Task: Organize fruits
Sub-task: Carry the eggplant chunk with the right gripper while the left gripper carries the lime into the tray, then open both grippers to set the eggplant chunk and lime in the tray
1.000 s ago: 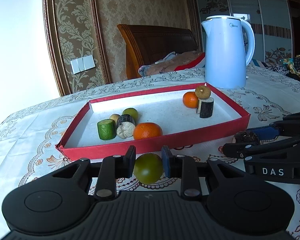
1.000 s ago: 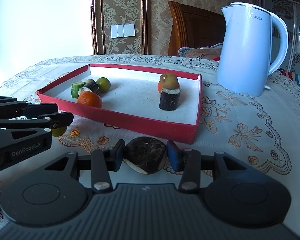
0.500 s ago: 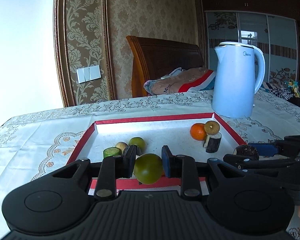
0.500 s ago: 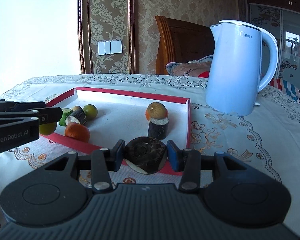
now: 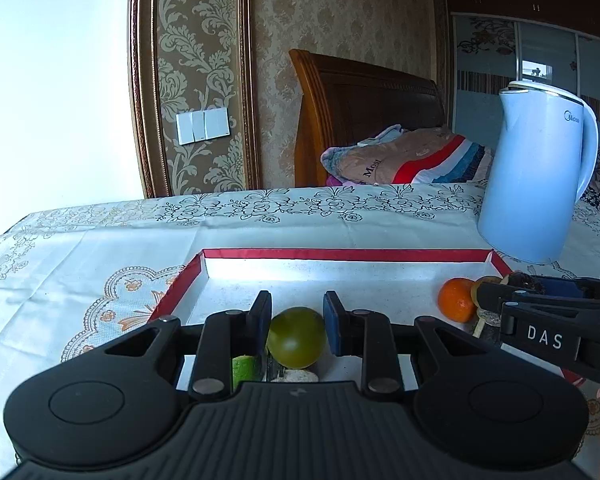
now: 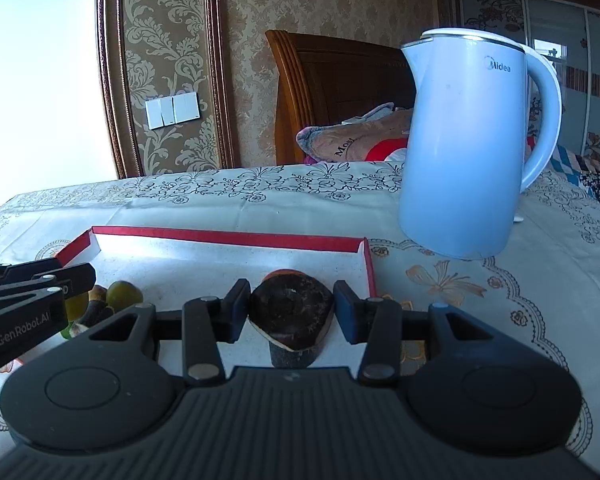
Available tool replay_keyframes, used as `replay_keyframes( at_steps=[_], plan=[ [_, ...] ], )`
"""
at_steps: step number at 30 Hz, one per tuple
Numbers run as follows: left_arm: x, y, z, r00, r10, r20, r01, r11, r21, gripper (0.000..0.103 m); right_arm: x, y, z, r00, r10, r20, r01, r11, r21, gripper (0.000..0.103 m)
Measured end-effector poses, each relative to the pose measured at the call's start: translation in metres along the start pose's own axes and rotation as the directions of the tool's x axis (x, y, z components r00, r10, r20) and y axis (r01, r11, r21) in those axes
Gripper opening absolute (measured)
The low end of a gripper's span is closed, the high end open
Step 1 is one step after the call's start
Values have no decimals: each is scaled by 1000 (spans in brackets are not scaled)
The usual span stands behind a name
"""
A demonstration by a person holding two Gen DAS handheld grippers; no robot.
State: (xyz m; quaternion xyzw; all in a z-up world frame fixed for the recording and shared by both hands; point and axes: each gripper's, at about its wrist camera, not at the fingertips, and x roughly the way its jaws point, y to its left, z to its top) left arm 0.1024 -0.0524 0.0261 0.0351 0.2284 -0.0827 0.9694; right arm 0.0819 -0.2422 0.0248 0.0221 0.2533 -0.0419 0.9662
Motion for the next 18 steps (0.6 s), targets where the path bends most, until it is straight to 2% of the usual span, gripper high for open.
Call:
replay_keyframes(
  at_steps=[18],
  plan=[
    [15, 4, 0, 1000, -1, -13, 1, 1000, -13, 28, 10, 5, 0, 1000, -5, 14, 5, 1000, -7, 43]
  ],
)
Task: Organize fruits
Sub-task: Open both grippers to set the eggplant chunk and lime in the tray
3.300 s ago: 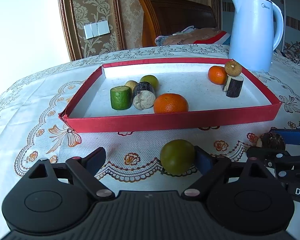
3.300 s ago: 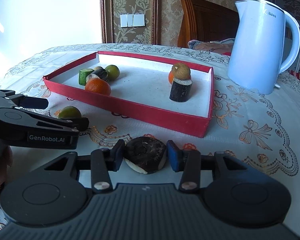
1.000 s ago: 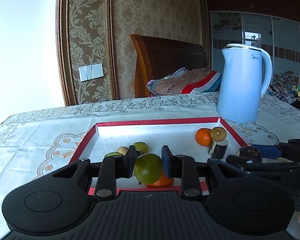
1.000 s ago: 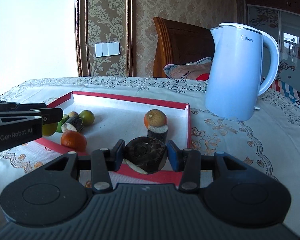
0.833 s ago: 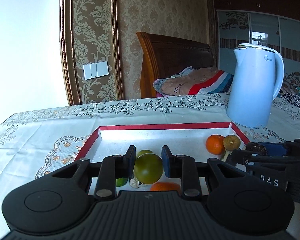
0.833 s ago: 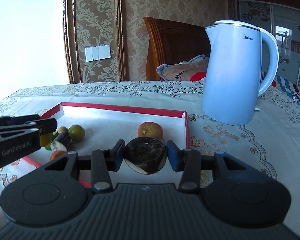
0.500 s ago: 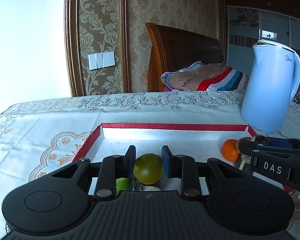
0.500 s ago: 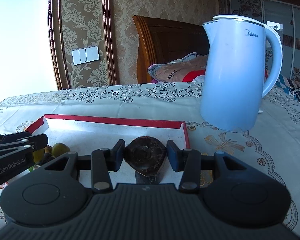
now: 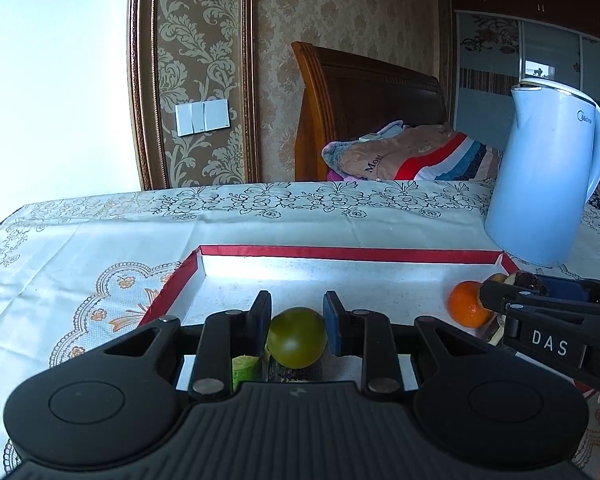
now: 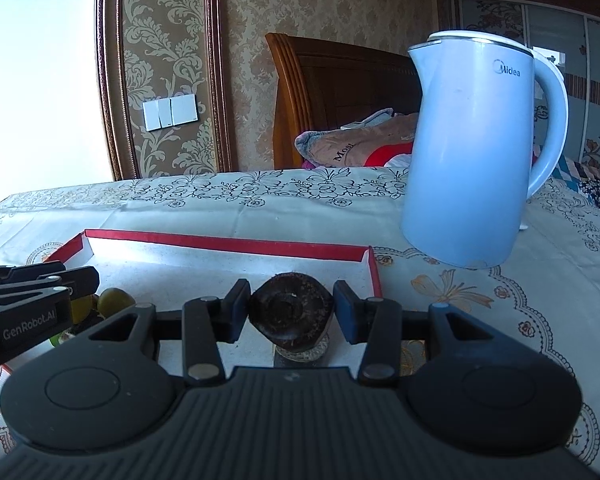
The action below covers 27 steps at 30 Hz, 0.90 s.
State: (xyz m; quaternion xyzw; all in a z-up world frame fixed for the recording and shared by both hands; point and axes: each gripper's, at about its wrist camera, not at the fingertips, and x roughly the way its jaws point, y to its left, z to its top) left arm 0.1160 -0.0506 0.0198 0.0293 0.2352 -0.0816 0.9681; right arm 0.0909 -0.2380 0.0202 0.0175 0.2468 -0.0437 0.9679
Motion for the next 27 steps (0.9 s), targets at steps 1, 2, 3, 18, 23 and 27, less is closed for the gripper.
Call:
replay_keyframes(
  at_steps=[1, 2, 3, 18, 23, 27],
  plan=[
    [0, 0, 0, 1000, 4, 1, -4, 1000, 2, 28, 0, 0, 0, 1000, 0, 0, 0, 1000, 2, 43],
    [0, 0, -1, 1000, 14, 3, -14, 1000, 3, 28, 0, 0, 0, 1000, 0, -2, 0, 1000, 0, 43],
    [1, 0, -1, 1000, 19, 4, -19, 1000, 5, 28, 1, 0, 0, 1000, 0, -5, 0, 1000, -1, 43],
    [-5, -3, -2, 999, 26, 45, -27, 999, 19, 74, -1, 1, -1, 1000, 1, 2, -1, 1000, -9, 49],
    [-3, -3, -2, 999, 20, 29, -20, 1000, 19, 75, -5, 4, -1, 1000, -4, 21, 5, 1000, -23, 61],
    [-4, 0, -2, 1000, 12, 24, -13, 1000, 6, 75, -6, 4, -1, 1000, -5, 27, 6, 1000, -28, 62]
  ],
)
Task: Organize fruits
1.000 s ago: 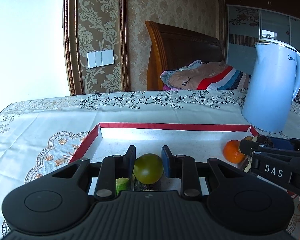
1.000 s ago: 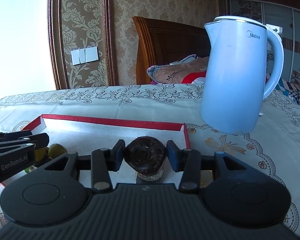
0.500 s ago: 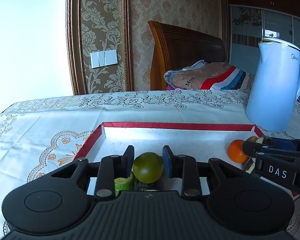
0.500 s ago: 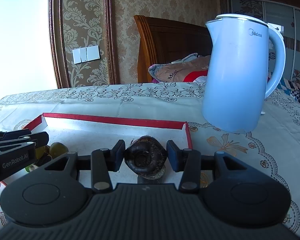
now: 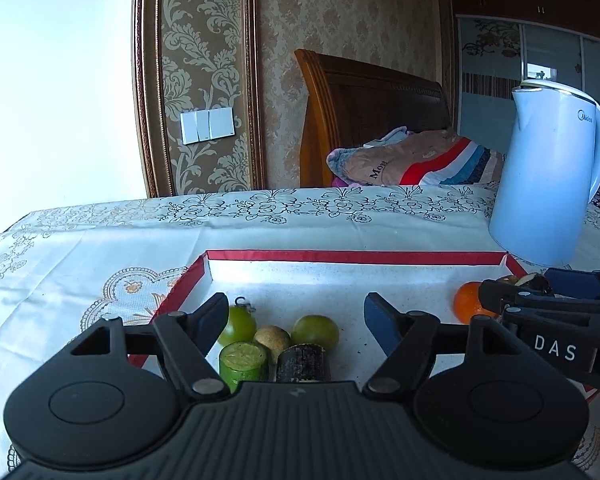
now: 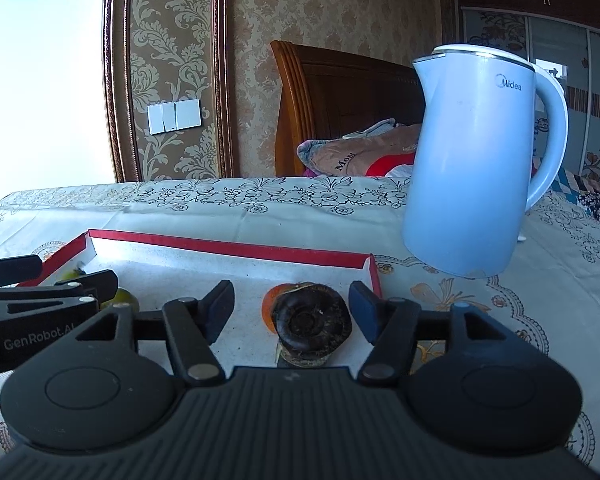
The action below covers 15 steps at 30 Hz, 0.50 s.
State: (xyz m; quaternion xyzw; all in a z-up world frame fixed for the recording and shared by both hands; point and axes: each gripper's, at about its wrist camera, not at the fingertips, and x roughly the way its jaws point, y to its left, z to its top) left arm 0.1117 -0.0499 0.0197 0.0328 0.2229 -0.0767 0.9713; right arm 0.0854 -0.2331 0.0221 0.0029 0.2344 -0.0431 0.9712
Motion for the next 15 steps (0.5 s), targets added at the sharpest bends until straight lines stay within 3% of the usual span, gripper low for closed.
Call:
replay_keyframes(
  at_steps=[2, 5, 8, 15],
  plan=[
    [-1, 2, 0, 1000, -4, 0, 4, 1000, -10, 75, -1, -1, 0, 1000, 2, 1, -2, 1000, 5, 68],
    [-2, 5, 0, 1000, -5, 0, 5, 1000, -20, 81, -2, -1, 0, 1000, -4, 10, 4, 1000, -1, 69],
    [-3, 6, -1, 1000, -9, -1, 9, 1000, -23, 81, -4, -1, -1, 1000, 0, 12, 0, 1000, 1, 78],
    [-7, 10, -2, 1000, -9, -1, 9, 999, -30, 81, -11, 3, -4, 999, -15, 35, 16, 1000, -24, 87]
  ],
)
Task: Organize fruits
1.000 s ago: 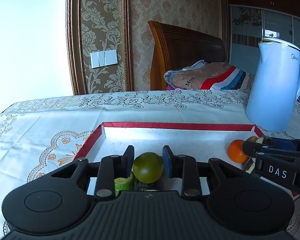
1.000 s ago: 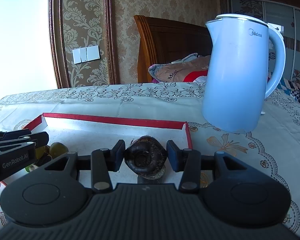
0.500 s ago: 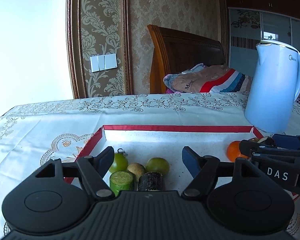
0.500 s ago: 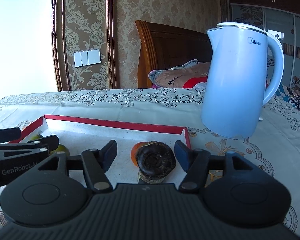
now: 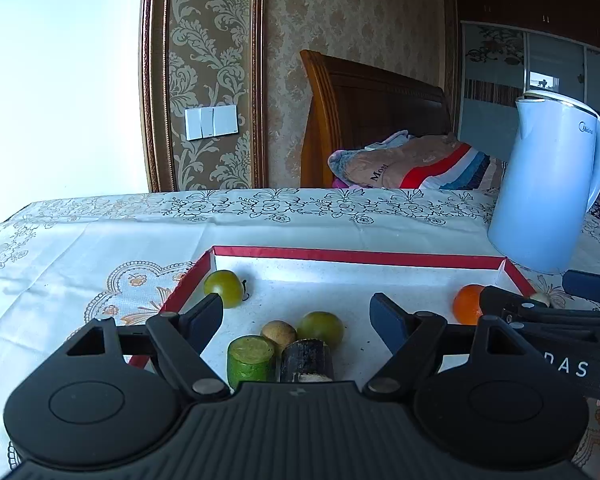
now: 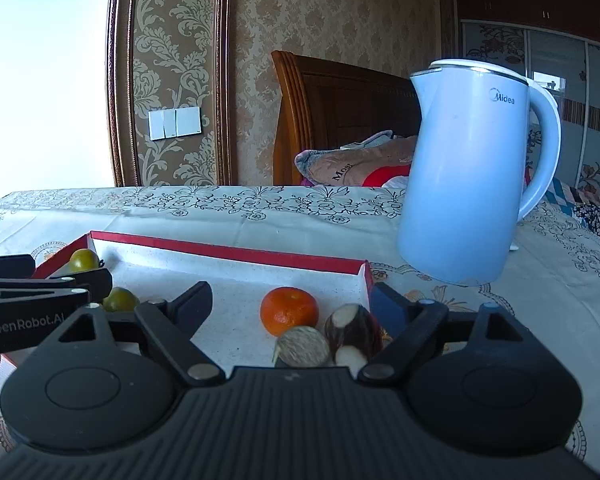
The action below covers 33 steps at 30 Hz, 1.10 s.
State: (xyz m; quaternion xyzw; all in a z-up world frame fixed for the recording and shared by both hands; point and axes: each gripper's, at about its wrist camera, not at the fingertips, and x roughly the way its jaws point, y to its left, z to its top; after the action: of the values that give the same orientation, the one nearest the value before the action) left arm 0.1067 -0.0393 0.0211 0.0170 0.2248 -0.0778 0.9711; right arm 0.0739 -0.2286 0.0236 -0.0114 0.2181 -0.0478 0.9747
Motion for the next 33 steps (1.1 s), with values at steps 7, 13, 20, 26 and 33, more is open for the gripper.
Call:
replay_keyframes(
  at_steps=[7, 13, 20, 26, 33],
  plan=[
    [-4, 5, -3, 1000, 1, -2, -1, 1000, -13, 81, -11, 3, -4, 999, -18, 33, 19, 999, -30, 99],
    [-9, 7, -6, 1000, -2, 2, 2, 1000, -13, 81, -15, 5, -6, 1000, -4, 23, 5, 999, -43, 101],
    [-16, 6, -9, 1000, -8, 13, 8, 1000, -2, 81, -19, 4, -9, 1000, -3, 21, 4, 999, -48, 103],
    [-23, 5, -12, 1000, -12, 16, 12, 1000, 1, 81, -22, 3, -11, 1000, 8, 12, -7, 999, -49, 103],
    [-33, 8, -18, 1000, -24, 18, 25, 1000, -6, 81, -30, 0, -16, 1000, 29, 4, -29, 999, -33, 103]
  ],
)
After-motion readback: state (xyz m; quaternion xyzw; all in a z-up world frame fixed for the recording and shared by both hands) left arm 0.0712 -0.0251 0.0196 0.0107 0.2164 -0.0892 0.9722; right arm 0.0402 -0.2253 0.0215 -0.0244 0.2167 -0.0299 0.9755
